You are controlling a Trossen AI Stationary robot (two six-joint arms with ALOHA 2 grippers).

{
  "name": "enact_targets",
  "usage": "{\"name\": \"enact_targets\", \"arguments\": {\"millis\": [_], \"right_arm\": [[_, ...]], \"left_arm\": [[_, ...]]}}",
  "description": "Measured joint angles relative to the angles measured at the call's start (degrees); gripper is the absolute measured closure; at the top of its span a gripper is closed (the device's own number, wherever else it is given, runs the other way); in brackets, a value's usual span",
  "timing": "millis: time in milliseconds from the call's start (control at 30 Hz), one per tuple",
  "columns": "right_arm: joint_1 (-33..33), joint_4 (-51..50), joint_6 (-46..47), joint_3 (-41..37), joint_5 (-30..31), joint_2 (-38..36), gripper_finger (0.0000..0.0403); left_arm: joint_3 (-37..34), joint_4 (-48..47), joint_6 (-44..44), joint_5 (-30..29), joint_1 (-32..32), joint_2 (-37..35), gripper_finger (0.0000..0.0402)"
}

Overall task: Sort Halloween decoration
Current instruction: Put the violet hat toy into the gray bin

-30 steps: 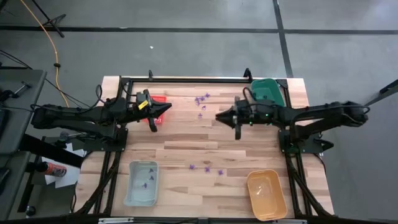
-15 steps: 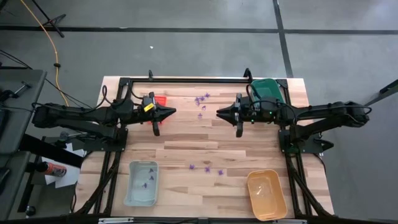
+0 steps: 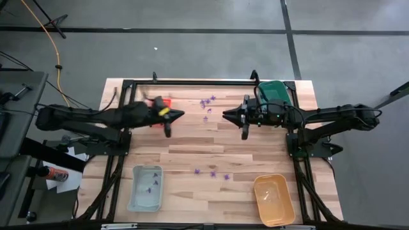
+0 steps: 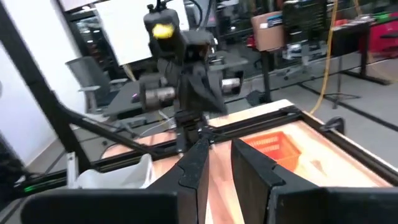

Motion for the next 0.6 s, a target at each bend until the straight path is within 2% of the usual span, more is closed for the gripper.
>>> {"name": "enact_targets", "arguments": {"millis": [167, 300, 433, 600], "right_arm": [[-0.02, 0.15, 0.0, 0.02, 3.9, 0.02, 0.0339], [-0.02, 0.17, 0.18, 0.04, 4.68, 0.02, 0.0339], [-0.02, 0.17, 0.36, 0.04, 4.7, 0.02, 0.0339], [-0.02, 0.17, 0.5, 0.04, 4.74, 0.02, 0.0339]], "left_arm": [[11.88, -14.93, 0.33, 5.85, 4.06, 14.56, 0.0401], [20.7, -22.5, 1.88, 7.72, 7.28, 26.99, 0.0401], [25.93, -23.65, 9.8, 10.16, 8.86, 36.73, 0.0393], [27.87, -19.25, 16.58, 10.53, 10.28, 44.41, 0.035]]}}
